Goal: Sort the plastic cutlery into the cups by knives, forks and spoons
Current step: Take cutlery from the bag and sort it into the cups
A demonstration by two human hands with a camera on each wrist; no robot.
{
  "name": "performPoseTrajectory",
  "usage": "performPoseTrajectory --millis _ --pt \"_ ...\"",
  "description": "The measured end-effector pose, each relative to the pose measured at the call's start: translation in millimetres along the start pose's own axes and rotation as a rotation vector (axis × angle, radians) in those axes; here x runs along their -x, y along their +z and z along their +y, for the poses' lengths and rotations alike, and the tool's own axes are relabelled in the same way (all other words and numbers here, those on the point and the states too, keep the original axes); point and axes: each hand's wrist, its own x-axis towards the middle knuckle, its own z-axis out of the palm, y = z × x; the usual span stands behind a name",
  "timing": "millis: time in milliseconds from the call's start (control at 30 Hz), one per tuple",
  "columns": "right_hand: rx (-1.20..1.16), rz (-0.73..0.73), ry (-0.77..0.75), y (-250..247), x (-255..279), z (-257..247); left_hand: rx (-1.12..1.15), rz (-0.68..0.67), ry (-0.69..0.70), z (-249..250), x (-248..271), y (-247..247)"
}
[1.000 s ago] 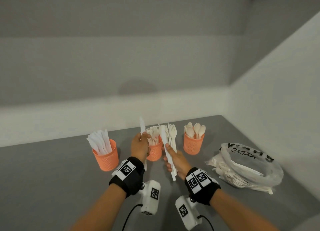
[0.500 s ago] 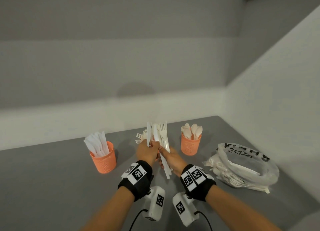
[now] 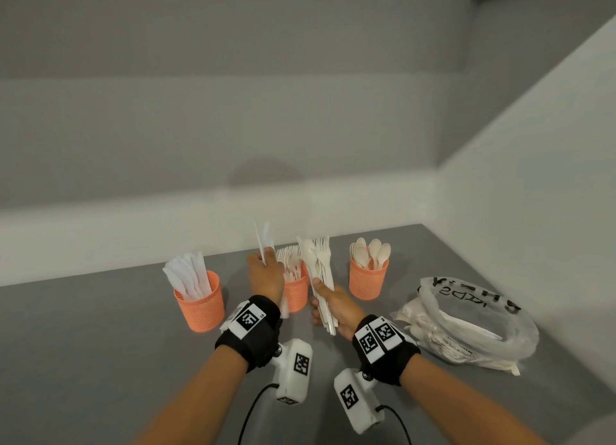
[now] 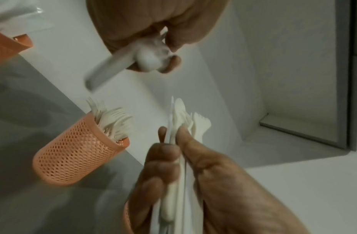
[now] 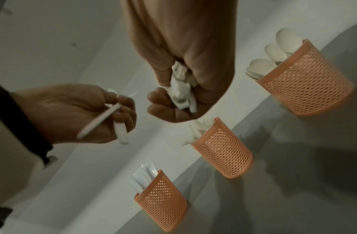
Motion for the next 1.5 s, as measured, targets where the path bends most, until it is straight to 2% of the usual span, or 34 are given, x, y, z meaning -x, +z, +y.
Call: performPoseTrajectory --millis 133,233,433,700,867,967,1067,1167,1233,1333,1500 --pt "-0.069 -0.052 0.046 -1 4 -6 0.07 -0.062 -0.115 -6 -6 -8" --pt "-0.012 -0.078 0.03 1 5 -6 0.13 -0.148 -0.198 -12 -1 -9" --pt "-0.002 -0.112 0.039 7 7 -7 0.15 -0.317 -0.188 -10 19 -4" --pt "0.03 -0.125 0.002 3 12 -8 0.125 -0.336 -0.164 -13 23 -1" --pt "0.009 -0.014 -0.049 -3 3 0 0.044 -0.132 -0.106 -14 12 4" --pt "0.225 0.147 -0.172 -3 1 5 0.027 -0.066 -0.063 -15 2 1" --pt "0.393 0.237 -0.338 -5 -3 7 0.077 -0.126 -0.077 -13 3 -1" --pt "0.409 0.215 -0.396 -4 -1 5 0.122 -0.228 -0.089 -5 10 -1" --pt "0.4 0.156 -0.389 -1 5 1 0.125 -0.267 -0.038 2 13 0" --pt "0.393 0.098 -0.35 1 11 1 0.11 -0.267 0.032 7 13 3" --pt "0.398 0.058 -0.314 1 10 6 0.035 -0.249 0.05 7 14 9"
